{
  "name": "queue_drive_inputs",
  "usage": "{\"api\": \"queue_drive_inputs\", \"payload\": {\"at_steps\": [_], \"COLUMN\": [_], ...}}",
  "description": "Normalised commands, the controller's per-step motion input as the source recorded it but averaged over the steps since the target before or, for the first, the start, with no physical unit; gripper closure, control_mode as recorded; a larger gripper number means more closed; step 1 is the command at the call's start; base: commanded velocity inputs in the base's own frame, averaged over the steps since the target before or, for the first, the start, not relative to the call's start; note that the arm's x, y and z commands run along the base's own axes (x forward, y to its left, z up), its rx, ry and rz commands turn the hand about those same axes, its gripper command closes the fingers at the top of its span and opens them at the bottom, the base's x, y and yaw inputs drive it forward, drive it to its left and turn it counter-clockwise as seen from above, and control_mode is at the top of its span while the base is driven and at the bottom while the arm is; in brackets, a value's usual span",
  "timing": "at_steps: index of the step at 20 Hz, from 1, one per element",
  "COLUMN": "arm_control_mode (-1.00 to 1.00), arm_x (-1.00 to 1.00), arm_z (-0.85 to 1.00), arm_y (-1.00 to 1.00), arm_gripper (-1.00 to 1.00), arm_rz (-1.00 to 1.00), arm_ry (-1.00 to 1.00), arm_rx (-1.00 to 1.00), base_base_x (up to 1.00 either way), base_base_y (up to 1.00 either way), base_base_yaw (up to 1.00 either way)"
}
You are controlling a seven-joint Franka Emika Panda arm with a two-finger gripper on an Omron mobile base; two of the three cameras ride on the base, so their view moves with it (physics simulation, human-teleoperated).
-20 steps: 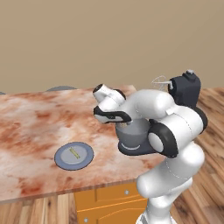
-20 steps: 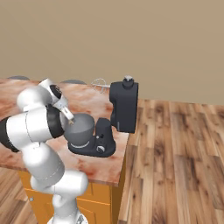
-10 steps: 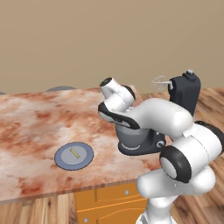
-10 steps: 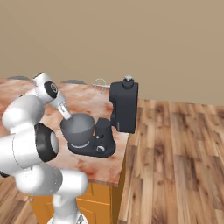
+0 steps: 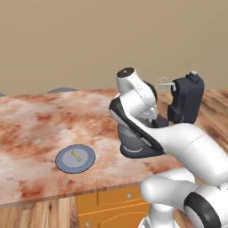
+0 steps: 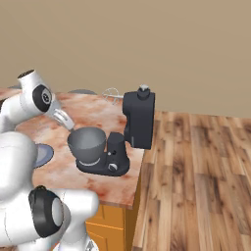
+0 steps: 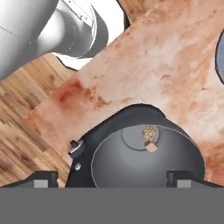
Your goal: Add butter and sugar cubes to the stand mixer bowl and then turn on the stand mixer to begin making frosting.
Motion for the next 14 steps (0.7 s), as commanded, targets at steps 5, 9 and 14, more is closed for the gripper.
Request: {"api": "queue_drive_inputs", "payload": {"at_steps": [5, 9, 14], "arm_control_mode": [-1.0, -1.0, -1.0], "arm_x": [-0.17, -0.01, -0.03], "arm_z": [0.07, 0.32, 0.63], "arm_y": [0.0, 0.12, 0.45], "arm_gripper": [-1.0, -1.0, -1.0], "arm_rz": [0.93, 0.77, 0.49], "arm_ry": [0.01, 0.18, 0.13], "arm_rx": [0.0, 0.0, -0.03], "base_base_x": [0.0, 0.0, 0.0], "base_base_y": [0.0, 0.0, 0.0], "base_base_yaw": [0.0, 0.0, 0.0]}}
